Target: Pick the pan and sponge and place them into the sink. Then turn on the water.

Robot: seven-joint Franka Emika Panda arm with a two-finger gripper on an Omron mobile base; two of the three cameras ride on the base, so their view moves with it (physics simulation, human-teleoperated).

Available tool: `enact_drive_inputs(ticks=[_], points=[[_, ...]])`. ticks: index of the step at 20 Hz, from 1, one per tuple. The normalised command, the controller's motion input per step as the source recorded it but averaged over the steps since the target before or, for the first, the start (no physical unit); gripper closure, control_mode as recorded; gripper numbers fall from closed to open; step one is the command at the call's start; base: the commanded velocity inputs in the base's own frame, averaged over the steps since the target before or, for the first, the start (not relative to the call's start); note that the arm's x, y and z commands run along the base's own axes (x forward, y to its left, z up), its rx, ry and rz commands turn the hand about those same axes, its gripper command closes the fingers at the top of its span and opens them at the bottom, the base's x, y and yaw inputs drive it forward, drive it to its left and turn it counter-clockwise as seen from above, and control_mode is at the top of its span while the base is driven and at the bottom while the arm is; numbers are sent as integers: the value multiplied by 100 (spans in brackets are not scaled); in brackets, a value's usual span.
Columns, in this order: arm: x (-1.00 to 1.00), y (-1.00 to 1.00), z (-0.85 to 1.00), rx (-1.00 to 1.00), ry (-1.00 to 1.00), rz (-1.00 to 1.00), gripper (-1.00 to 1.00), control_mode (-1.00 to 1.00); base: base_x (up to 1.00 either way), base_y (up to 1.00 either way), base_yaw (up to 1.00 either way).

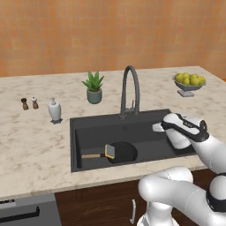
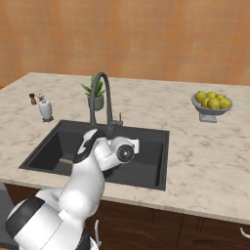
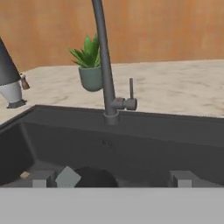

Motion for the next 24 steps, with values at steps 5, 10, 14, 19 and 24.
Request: enact_drive_inputs(ticks=[5,10,14,19,24], points=[[0,-8,0,0,-11,18,-100,-100,0,0,0],[0,-5,0,0,-6,16,-100,-100,0,0,0],[0,0,1,0,-1,8,-100,-100,0,0,0],[2,0,8,0,0,1,-100,-100,0,0,0],[26,-1,14,0,3,0,-100,-100,0,0,0]])
